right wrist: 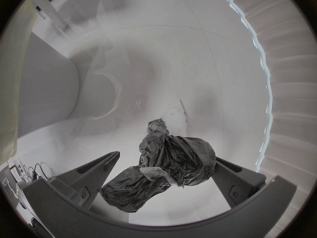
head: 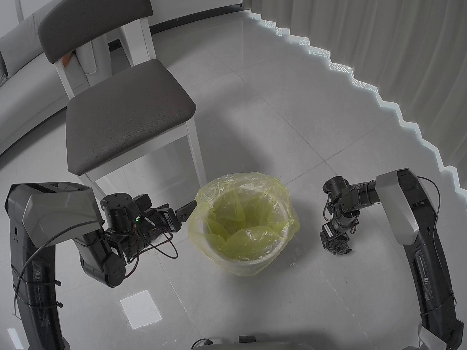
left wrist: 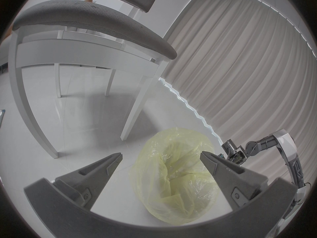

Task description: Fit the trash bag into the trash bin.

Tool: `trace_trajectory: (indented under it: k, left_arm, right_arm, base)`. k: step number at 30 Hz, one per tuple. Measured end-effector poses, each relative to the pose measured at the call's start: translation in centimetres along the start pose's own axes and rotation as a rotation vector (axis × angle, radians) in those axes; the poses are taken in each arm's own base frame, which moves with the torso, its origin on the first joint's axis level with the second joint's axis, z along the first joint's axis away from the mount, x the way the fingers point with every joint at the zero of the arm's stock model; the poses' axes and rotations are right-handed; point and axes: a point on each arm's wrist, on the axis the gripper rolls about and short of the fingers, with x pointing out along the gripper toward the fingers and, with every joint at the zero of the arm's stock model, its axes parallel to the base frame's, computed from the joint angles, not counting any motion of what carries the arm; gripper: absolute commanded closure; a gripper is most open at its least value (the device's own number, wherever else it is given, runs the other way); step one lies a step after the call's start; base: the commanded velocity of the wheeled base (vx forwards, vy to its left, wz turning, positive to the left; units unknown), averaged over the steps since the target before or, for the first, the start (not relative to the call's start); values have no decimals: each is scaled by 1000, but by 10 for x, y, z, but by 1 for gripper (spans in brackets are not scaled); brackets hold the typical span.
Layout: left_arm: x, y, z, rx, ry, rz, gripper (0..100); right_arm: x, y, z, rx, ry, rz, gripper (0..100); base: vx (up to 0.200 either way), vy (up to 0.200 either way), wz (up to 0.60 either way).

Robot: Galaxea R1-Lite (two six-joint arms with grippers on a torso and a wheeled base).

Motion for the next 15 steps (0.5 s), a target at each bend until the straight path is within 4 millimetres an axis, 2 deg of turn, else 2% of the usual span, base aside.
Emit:
trace_trajectory:
  k: [2, 3, 15]
  left_arm:
    - [0, 1, 0, -1, -1, 2, 0]
    - [0, 1, 0, -1, -1, 2, 0]
    - [1, 3, -1, -4, 3, 7, 0]
  right_arm:
    - [1, 0, 0, -4, 2, 0, 0]
    - [1, 0, 0, -7, 2, 0, 100]
    - [0, 0, -5, -25, 49, 9, 100]
  base:
    - [0, 0, 0]
    - [0, 0, 0]
    - [0, 0, 0]
